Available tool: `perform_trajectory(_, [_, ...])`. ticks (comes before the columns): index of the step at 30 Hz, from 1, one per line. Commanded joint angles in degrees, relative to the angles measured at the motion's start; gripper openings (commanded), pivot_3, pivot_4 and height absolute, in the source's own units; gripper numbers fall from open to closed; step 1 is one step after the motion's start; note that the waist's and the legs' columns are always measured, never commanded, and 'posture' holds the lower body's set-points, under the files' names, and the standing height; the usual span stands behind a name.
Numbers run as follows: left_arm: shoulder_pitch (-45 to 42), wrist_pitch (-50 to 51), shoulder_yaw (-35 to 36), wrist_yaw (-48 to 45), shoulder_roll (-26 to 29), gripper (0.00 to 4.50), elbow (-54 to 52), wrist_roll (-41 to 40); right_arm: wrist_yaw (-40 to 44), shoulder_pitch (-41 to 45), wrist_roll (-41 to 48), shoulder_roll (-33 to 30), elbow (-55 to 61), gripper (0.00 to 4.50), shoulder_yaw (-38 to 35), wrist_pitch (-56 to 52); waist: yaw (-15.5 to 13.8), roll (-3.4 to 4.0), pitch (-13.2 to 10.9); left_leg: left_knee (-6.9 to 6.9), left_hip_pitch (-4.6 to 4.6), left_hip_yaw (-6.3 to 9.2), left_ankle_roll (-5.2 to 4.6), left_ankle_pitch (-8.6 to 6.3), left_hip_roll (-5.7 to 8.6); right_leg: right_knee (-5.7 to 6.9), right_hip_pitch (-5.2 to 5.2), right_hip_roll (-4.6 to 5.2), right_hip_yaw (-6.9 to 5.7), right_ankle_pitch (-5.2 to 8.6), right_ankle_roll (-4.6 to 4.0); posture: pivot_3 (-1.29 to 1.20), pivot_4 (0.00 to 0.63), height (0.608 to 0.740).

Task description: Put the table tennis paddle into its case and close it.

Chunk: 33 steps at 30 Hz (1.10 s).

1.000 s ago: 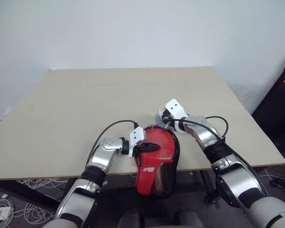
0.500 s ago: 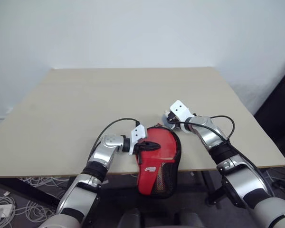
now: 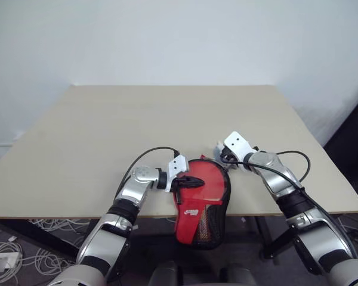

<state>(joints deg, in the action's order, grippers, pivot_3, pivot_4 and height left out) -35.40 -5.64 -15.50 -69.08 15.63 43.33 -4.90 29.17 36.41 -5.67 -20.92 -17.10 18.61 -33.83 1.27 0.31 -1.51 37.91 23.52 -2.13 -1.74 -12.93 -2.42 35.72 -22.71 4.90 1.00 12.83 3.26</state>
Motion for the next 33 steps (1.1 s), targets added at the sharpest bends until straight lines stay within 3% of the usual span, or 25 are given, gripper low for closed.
perform_trajectory(1, [1.5, 0.5, -2.1, 0.1, 0.2, 0.00, 3.7, 3.5, 0.3, -2.6, -0.8, -4.2, 5.6, 0.21, -3.2, -3.7, -0.4, 0.00, 0.0, 0.00, 0.00, 0.01, -0.01, -0.01, 0.00, -0.01, 0.01, 0.00, 0.00, 0.01, 0.01, 0.00, 0.000, 0.740])
perform_trajectory(20, [-1.4, -1.4, -3.4, -2.2, -1.9, 0.00, 8.8, 4.5, 6.7, -20.0, 4.2, -18.8, 32.9, 0.21, -11.9, -14.7, -1.9, -0.02, 0.0, 0.09, 0.02, -0.03, -0.09, -0.14, 0.03, -0.12, 0.01, 0.06, -0.01, 0.12, 0.06, 0.00, 0.000, 0.740])
perform_trajectory(33, [-3.2, -2.8, -3.4, -3.5, -2.7, 0.00, 11.1, 5.5, 20.9, -38.8, 19.6, -28.2, 53.7, 0.21, -21.5, -14.6, -1.9, -0.13, -0.1, 0.23, -0.03, 0.02, 0.12, -0.40, 0.02, -0.19, 0.09, 0.07, -0.06, 0.19, 0.14, 0.00, 0.000, 0.740])
